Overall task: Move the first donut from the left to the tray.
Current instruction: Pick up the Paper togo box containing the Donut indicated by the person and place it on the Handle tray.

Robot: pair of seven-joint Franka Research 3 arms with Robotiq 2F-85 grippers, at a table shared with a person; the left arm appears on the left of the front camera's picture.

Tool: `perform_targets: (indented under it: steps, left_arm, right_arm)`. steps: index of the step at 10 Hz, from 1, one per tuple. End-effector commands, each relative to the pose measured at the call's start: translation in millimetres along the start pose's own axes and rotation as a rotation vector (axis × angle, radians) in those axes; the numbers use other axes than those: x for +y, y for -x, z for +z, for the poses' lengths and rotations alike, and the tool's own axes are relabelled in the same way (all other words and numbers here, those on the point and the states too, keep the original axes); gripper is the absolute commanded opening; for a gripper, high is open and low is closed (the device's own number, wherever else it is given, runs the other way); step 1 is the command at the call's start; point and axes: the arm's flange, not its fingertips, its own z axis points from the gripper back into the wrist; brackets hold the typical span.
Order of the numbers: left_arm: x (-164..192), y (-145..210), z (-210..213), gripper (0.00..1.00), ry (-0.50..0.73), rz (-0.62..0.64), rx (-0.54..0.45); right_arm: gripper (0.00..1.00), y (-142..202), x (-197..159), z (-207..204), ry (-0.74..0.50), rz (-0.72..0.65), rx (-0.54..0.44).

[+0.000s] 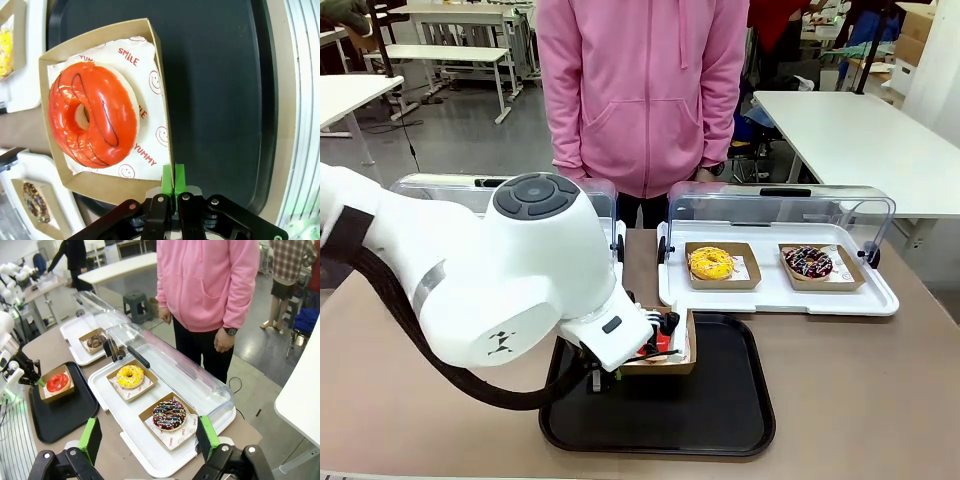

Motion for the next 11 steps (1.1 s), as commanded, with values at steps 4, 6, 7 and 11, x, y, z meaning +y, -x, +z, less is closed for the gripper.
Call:
perform_targets:
  steps: [4, 6, 7, 11]
  left_arm:
    - [-20, -10, -23, 0.02, 0.020, 0.019, 0.041]
    - [-20, -11, -29, 0.02, 0.042, 0.026, 0.039]
    - [-19, -11, -33, 0.02, 0.060, 0.037, 0.044]
    - [-13, -11, -34, 0.60, 0.088, 0.058, 0.056]
  right_arm:
    - [1.00, -2, 0, 0, -0.005, 0.008, -0.015]
    - [1.00, -2, 0, 0, -0.005, 0.008, -0.015]
    - [1.00, -2, 0, 0, -0.005, 0.008, -0.015]
    - [1.00, -2, 0, 0, -0.005, 0.008, -0.015]
